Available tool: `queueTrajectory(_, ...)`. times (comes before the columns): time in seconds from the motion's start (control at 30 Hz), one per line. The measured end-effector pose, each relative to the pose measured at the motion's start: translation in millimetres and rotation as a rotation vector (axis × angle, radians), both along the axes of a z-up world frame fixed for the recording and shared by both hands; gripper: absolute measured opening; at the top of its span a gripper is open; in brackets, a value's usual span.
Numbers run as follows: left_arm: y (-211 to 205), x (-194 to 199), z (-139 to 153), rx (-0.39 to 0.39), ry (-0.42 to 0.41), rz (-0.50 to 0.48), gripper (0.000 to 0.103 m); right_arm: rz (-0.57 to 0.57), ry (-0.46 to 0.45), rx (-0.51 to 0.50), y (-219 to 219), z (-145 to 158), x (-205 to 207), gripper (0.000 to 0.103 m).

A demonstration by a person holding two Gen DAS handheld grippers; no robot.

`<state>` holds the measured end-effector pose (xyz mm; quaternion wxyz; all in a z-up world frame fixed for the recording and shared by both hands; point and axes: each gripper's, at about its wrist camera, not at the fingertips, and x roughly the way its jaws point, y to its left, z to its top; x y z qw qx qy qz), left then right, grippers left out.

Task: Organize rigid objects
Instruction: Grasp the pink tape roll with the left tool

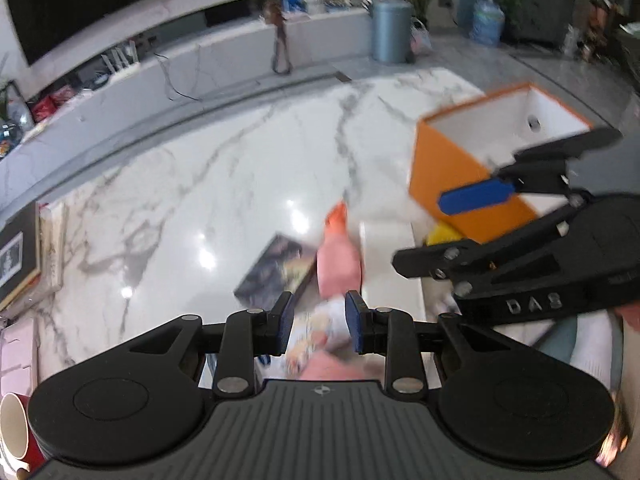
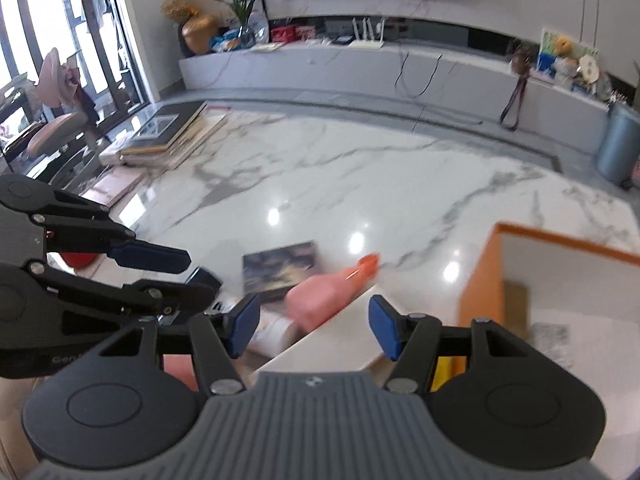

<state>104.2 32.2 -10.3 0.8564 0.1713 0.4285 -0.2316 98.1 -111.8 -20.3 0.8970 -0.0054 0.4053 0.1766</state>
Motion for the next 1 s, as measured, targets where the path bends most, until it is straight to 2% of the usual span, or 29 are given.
queueTrajectory(0.1, 7, -5, -13, 0.035, 0.011, -0.061, 0.036, 0.008, 0.029, -0.004, 9, -10, 2, 0.059)
queueTrajectory(0.23, 13, -8, -33, 0.047, 0.078, -0.131, 0.057, 0.006, 0.058, -0.004, 15, -20, 7, 0.059)
queueTrajectory(0.27, 13, -8, -39, 0.06, 0.096, -0.146, 0.06, 0.008, 0.063, -0.01, 16, -22, 9, 0.059)
queueTrajectory(0.37, 11, -10, -55, 0.117, 0.121, -0.171, 0.061, 0.022, 0.079, -0.029, 17, -28, 11, 0.059)
queueTrajectory(0.57, 12, -6, -76, 0.159, 0.163, -0.176, 0.069, 0.028, 0.107, -0.045, 18, -40, 20, 0.059)
queueTrajectory(0.63, 12, -3, -79, 0.183, 0.163, -0.165, 0.069, 0.032, 0.111, -0.054, 19, -43, 22, 0.059)
queueTrajectory(0.8, 9, 6, -87, 0.176, 0.219, -0.16, 0.072, 0.031, 0.122, -0.067, 19, -49, 27, 0.059)
queueTrajectory(0.93, 4, 9, -96, 0.206, 0.248, -0.155, 0.063, 0.036, 0.128, -0.074, 20, -52, 29, 0.059)
queueTrajectory(1.0, 3, 8, -96, 0.218, 0.243, -0.151, 0.062, 0.037, 0.13, -0.075, 20, -53, 30, 0.059)
